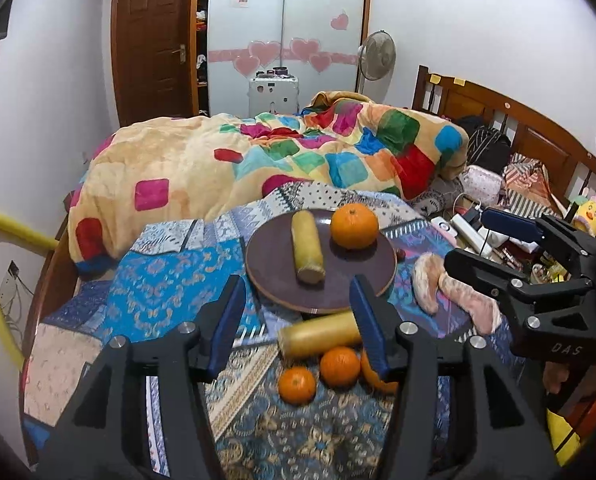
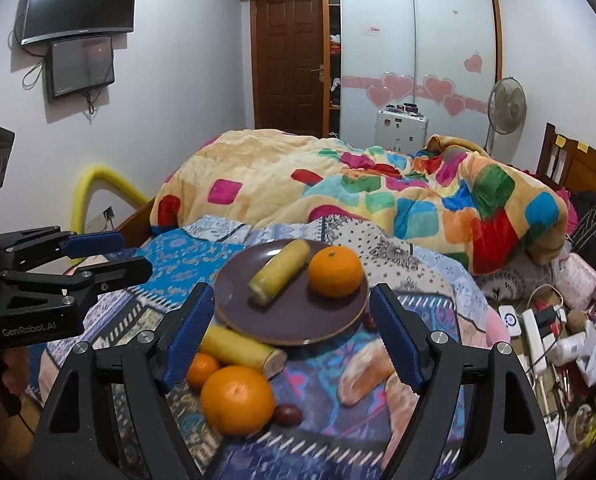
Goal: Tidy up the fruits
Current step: 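Place gourd and orange on the dark plate with the left and right tools, then grasp a small tangerine with the left tool while the right tool grasps another orange, then place the tangerine and orange on the plate with the left and right tools, then reach the left tool toward a tangerine while the right tool grasps a pomelo segment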
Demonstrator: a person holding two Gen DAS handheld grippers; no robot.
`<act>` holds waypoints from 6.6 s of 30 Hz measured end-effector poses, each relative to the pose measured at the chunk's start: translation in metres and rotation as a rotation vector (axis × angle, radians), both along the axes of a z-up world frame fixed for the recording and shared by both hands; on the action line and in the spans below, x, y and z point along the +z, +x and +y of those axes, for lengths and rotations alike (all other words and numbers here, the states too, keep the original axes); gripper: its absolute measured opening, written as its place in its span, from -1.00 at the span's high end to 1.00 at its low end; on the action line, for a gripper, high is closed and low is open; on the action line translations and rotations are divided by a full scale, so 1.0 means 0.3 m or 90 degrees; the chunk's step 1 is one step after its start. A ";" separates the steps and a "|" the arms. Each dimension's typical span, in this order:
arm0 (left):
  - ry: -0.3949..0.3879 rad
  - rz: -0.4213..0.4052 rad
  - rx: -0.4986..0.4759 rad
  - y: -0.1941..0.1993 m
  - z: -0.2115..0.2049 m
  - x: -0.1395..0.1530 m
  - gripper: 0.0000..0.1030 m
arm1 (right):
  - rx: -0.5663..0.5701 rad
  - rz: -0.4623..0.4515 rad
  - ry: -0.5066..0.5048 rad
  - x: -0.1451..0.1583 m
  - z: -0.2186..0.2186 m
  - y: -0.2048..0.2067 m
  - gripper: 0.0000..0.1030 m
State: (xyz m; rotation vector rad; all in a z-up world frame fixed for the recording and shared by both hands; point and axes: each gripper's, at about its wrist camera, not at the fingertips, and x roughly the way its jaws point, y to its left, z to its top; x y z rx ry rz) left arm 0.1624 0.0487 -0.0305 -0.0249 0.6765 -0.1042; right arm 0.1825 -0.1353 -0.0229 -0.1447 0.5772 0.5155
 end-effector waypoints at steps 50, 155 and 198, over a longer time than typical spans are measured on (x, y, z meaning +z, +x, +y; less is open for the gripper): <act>-0.043 0.140 -0.042 0.012 0.017 -0.363 0.34 | 0.054 0.090 -0.023 -0.266 0.049 -0.079 -0.17; -0.024 0.093 0.021 0.087 -0.001 -0.185 -0.17 | -0.041 0.014 -0.077 -0.113 -0.175 0.024 -0.41; -0.046 0.134 -0.022 0.085 -0.124 -0.381 0.28 | -0.077 0.097 -0.086 -0.372 -0.312 0.085 0.09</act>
